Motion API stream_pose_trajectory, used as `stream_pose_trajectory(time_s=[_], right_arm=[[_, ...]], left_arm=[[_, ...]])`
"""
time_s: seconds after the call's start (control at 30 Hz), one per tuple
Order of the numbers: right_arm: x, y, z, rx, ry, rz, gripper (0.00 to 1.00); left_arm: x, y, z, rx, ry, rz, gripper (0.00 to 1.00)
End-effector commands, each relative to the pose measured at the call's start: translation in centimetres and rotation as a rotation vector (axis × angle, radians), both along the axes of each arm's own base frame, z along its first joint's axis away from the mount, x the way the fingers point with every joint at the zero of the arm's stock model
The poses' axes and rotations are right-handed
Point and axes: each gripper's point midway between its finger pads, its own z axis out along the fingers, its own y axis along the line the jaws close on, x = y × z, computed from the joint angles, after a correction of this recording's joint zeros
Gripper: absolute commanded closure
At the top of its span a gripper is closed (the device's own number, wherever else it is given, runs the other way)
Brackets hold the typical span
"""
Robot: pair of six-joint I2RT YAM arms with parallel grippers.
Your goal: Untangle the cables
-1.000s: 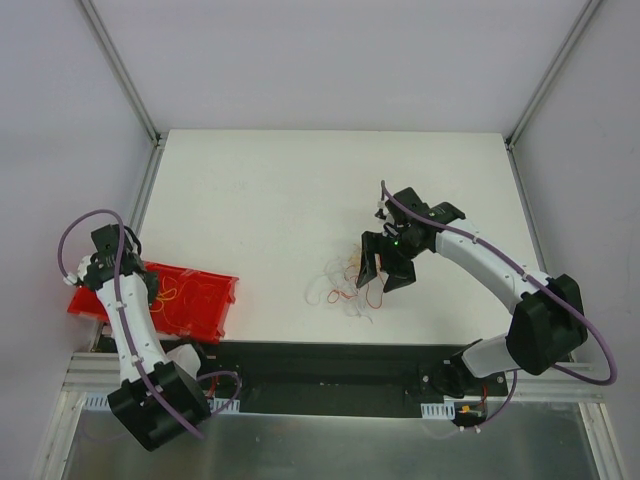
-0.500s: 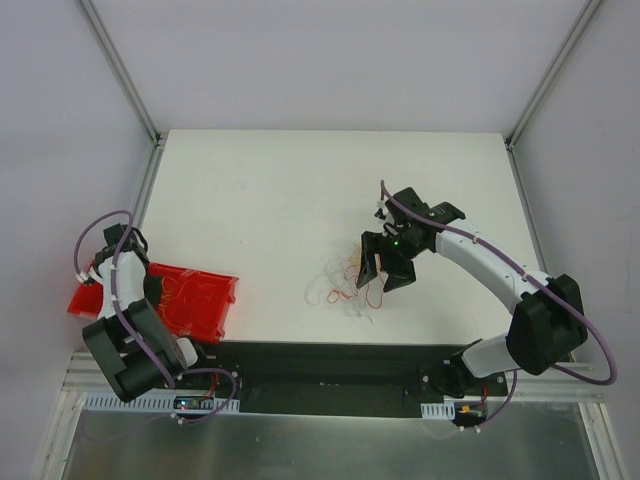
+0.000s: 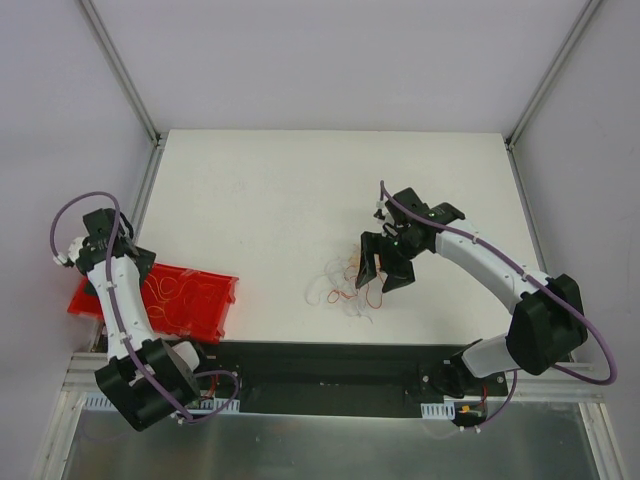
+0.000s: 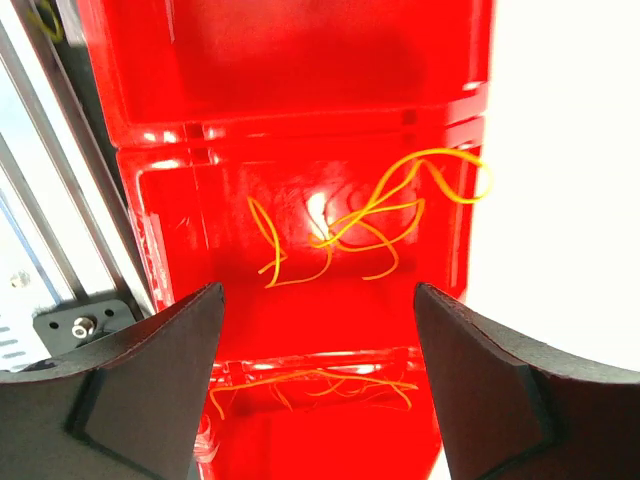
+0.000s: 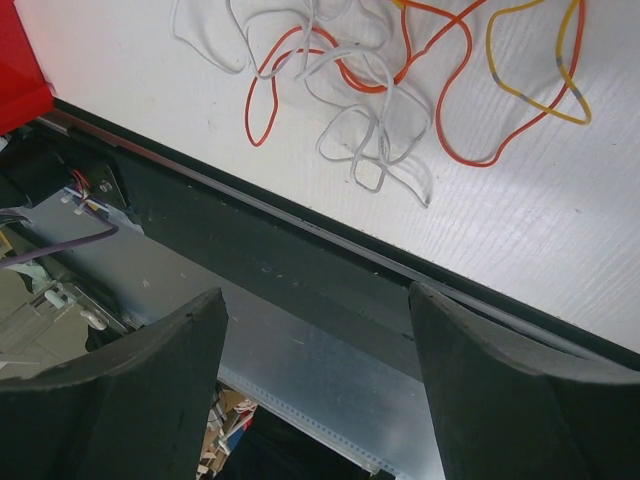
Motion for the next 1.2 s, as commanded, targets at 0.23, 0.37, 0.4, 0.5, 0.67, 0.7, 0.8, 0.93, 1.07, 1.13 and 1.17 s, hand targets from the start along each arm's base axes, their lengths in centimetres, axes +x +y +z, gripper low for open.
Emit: stream_pose_trajectory(time_s=[0.23,0.37,0.4,0.5,0.67,0.7,0.8,0.93,1.07,1.13,1.17], right_arm=[[0.4,0.6,0.8,0.028,-0.01,0.016,0.24],[0.4,0.5,0.8,0.022,-0.007,0.017,0.24],[0.3,0.5,0.8,0.022,-0.007,0.018,0.24],[0.4,0.5,0.5,0.015,0.003,0.017,0.24],[0.6,0.6,0.4,0.015,0.006,0.015,0.24],[0.6,0.6,0.4,0.014,0.006,0.015,0.24],[0.6,0.6,0.3,0.013,0.006,0.016,0.24],[0.6,0.6,0.1,0.011,0.015,0.018,0.24],[0.7,0.7,0.2,0.012,0.011,0.021,0.24],[0.6,0.6,0.3,0.012,0.009,0.021,0.24],[0.6,0.6,0.3,0.012,0.005,0.022,0.24]], left_arm=[[3.0,2.8,3.6,0.09,0.036,-0.228,0.24],[6.6,1.9,2.5,0.001,-0.025,-0.393,0.22],[7.3,1.7,2.3,-0.019,-0.037,-0.414,0.24],[8.7,1.7,2.1,-0.027,-0.033,-0.427,0.26],[9.2,3.1,1.0,0.011,0.074,-0.421,0.44],[9.0,3.5,0.9,0.03,0.107,-0.417,0.46],[9.0,3.9,0.6,0.063,0.157,-0.441,0.48],[10.1,3.0,-0.3,0.057,0.198,-0.499,0.45],[9.1,3.4,-0.8,0.065,0.29,-0.407,0.6],[7.9,4.1,-0.7,0.101,0.353,-0.329,0.64],[7.4,4.5,-0.7,0.131,0.388,-0.3,0.62]])
